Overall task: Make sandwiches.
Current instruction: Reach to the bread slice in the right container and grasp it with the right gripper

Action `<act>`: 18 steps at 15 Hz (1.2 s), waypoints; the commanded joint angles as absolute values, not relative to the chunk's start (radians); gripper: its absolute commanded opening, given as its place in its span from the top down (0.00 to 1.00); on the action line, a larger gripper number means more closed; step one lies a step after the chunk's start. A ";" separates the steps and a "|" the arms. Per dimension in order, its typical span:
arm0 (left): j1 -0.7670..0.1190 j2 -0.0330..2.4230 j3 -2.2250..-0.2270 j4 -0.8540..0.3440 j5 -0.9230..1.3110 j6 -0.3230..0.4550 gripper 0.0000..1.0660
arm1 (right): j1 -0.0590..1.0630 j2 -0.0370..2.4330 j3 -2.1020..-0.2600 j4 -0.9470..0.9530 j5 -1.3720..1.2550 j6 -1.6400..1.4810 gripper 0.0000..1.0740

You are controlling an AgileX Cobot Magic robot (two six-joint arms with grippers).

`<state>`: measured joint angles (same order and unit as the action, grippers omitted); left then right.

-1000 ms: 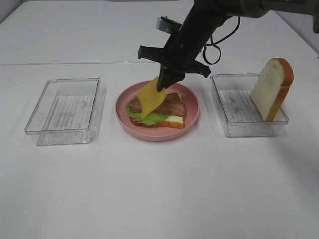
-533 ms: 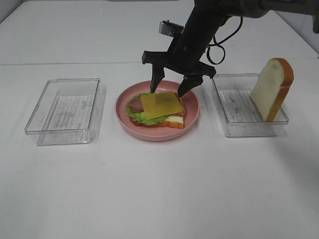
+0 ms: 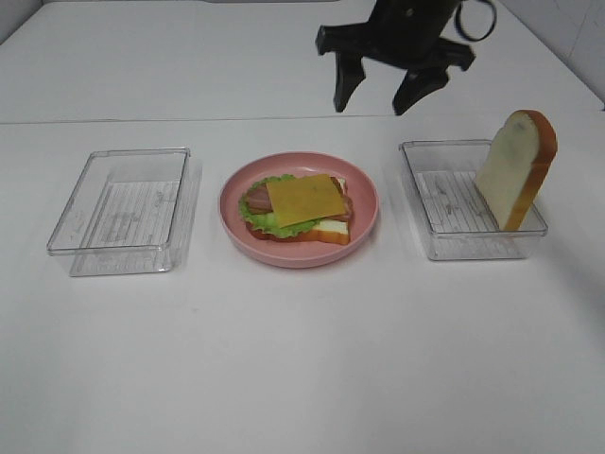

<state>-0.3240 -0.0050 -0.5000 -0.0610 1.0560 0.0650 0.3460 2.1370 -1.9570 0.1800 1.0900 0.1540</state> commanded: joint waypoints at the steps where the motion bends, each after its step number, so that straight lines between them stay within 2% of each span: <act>1: -0.322 -0.028 -0.499 -0.067 1.046 0.065 0.18 | 0.272 2.054 -1.962 0.110 1.144 0.141 0.34; 4: -0.322 -0.028 -0.499 -0.067 1.046 0.065 0.18 | 0.171 1.995 -1.962 0.000 1.227 0.141 0.34; 7: -0.322 -0.028 -0.499 -0.067 1.046 0.065 0.18 | 0.091 2.019 -1.962 -0.009 1.279 0.121 0.34; 12: -0.322 -0.028 -0.499 -0.067 1.046 0.065 0.18 | 0.033 2.112 -1.960 0.009 1.291 0.084 0.34; 18: -0.322 -0.028 -0.499 -0.067 1.046 0.065 0.18 | 0.032 2.211 -1.960 0.006 1.287 0.082 0.35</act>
<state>-0.3240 -0.0050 -0.5000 -0.0610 1.0560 0.0650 0.0340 2.2080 -1.9570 0.0110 1.2180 0.0950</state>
